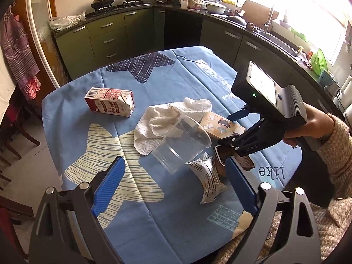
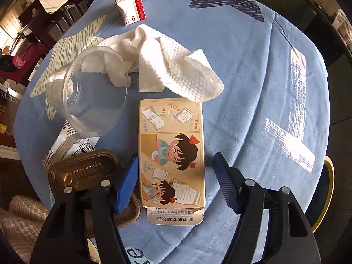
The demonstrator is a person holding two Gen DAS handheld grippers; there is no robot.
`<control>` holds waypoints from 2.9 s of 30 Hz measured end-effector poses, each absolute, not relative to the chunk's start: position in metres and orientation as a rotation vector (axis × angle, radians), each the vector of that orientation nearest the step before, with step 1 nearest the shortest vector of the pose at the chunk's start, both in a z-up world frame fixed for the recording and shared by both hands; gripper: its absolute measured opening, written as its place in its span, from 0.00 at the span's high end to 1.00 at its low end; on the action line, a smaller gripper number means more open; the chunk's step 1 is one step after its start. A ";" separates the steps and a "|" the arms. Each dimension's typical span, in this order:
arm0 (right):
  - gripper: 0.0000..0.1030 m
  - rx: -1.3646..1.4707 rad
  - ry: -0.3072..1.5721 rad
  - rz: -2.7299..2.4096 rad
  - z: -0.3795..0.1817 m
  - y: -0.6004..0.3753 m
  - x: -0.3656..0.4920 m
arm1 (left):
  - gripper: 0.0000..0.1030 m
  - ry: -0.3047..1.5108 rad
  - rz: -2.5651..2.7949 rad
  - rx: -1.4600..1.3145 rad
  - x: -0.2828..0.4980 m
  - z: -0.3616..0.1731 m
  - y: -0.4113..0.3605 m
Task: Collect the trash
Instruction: 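Grasp the cartoon paper box with the right gripper and carry it to the bin, then open the right gripper to drop the paper box into the bin, then grasp the brown plastic tray by its rim with the left gripper, then carry the brown tray over the bin and open the left gripper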
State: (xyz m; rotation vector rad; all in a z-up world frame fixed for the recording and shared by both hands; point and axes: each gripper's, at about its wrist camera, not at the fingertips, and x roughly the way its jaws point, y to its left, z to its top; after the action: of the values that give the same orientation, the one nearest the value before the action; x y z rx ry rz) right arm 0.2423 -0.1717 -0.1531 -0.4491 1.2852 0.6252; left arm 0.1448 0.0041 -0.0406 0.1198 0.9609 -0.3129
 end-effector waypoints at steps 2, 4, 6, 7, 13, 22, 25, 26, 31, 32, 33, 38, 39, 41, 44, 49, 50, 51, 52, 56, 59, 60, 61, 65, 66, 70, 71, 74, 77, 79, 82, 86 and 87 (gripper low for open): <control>0.44 -0.436 1.274 0.618 -0.151 -0.178 0.242 | 0.15 0.969 -0.314 0.122 0.146 -0.042 0.002; 0.44 -0.423 1.267 0.614 -0.151 -0.182 0.243 | 0.15 0.978 -0.318 0.126 0.147 -0.045 0.000; 0.45 -0.429 1.249 0.601 -0.150 -0.188 0.241 | 0.15 0.985 -0.318 0.131 0.149 -0.047 -0.002; 0.45 -0.418 1.249 0.603 -0.149 -0.190 0.240 | 0.15 0.989 -0.317 0.133 0.150 -0.048 -0.003; 0.45 -0.337 1.226 0.599 -0.128 -0.230 0.236 | 0.15 1.003 -0.330 0.153 0.152 -0.049 -0.012; 0.45 -0.145 1.145 0.382 -0.083 -0.357 0.252 | 0.15 1.002 -0.384 0.203 0.153 -0.046 -0.044; 0.45 -0.061 1.133 0.237 -0.081 -0.423 0.266 | 0.15 1.008 -0.401 0.220 0.154 -0.047 -0.056; 0.45 -0.037 1.130 0.191 -0.083 -0.441 0.270 | 0.15 1.008 -0.406 0.224 0.155 -0.048 -0.059; 0.45 0.045 1.159 0.044 -0.112 -0.515 0.290 | 0.15 1.007 -0.425 0.248 0.155 -0.044 -0.076; 0.44 0.054 1.173 0.029 -0.120 -0.524 0.295 | 0.15 1.007 -0.426 0.254 0.155 -0.044 -0.079; 0.44 0.061 1.186 0.019 -0.127 -0.530 0.298 | 0.15 1.008 -0.426 0.259 0.154 -0.044 -0.082; 0.44 0.087 1.250 -0.009 -0.160 -0.545 0.320 | 0.15 1.015 -0.425 0.282 0.151 -0.044 -0.087; 0.44 0.089 1.262 -0.011 -0.167 -0.542 0.326 | 0.15 1.016 -0.425 0.282 0.150 -0.044 -0.087; 0.43 0.090 1.278 -0.015 -0.176 -0.544 0.336 | 0.15 1.018 -0.422 0.280 0.149 -0.044 -0.086; 0.29 0.055 1.273 -0.063 -0.182 -0.540 0.347 | 0.15 1.021 -0.416 0.272 0.150 -0.045 -0.084; 0.29 0.093 1.167 -0.038 -0.152 -0.528 0.316 | 0.15 1.039 -0.412 0.271 0.150 -0.049 -0.078; 0.29 0.112 1.147 -0.012 -0.147 -0.524 0.305 | 0.15 1.044 -0.414 0.269 0.150 -0.051 -0.077; 0.28 0.128 1.130 0.017 -0.142 -0.520 0.294 | 0.15 1.050 -0.416 0.267 0.151 -0.053 -0.078; 0.28 0.143 1.110 0.046 -0.139 -0.515 0.281 | 0.15 1.057 -0.419 0.264 0.152 -0.055 -0.078; 0.27 0.193 1.047 0.126 -0.132 -0.500 0.234 | 0.15 1.089 -0.445 0.259 0.155 -0.067 -0.085; 0.27 0.195 1.004 0.141 -0.133 -0.487 0.204 | 0.15 1.105 -0.480 0.272 0.152 -0.075 -0.098; 0.27 0.185 0.984 0.131 -0.133 -0.482 0.195 | 0.15 1.107 -0.495 0.282 0.150 -0.078 -0.103; 0.27 0.173 0.965 0.118 -0.132 -0.479 0.187 | 0.15 1.109 -0.511 0.299 0.146 -0.082 -0.110; 0.24 0.145 0.912 0.081 -0.123 -0.471 0.151 | 0.29 1.138 -0.555 0.392 0.134 -0.100 -0.136; 0.23 0.144 0.899 0.075 -0.119 -0.471 0.143 | 0.38 1.153 -0.565 0.403 0.133 -0.105 -0.141; 0.23 0.148 0.863 0.066 -0.107 -0.470 0.114 | 0.52 1.216 -0.592 0.411 0.134 -0.123 -0.152; 0.23 0.150 0.859 0.069 -0.106 -0.470 0.110 | 0.61 1.227 -0.596 0.404 0.135 -0.127 -0.153; 0.23 0.164 0.849 0.076 -0.103 -0.473 0.101 | 0.70 1.253 -0.587 0.390 0.139 -0.134 -0.155; 0.23 0.173 0.841 0.086 -0.100 -0.475 0.094 | 0.72 1.261 -0.561 0.394 0.143 -0.140 -0.154; 0.23 0.179 0.832 0.092 -0.097 -0.475 0.091 | 0.80 1.263 -0.554 0.385 0.145 -0.143 -0.153; 0.22 0.182 0.822 0.091 -0.094 -0.477 0.088 | 0.93 1.267 -0.553 0.379 0.147 -0.146 -0.152; 0.22 0.190 0.814 0.086 -0.090 -0.481 0.087 | 0.95 1.236 -0.547 0.382 0.145 -0.141 -0.151; 0.22 0.192 0.811 0.085 -0.089 -0.482 0.086 | 0.95 1.222 -0.546 0.385 0.144 -0.137 -0.151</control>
State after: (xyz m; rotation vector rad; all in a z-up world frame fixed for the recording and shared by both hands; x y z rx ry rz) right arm 0.0859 -0.4816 -0.0894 0.1916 0.8110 0.0848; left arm 0.1438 -0.1509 -0.1368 0.3851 1.2215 -0.5462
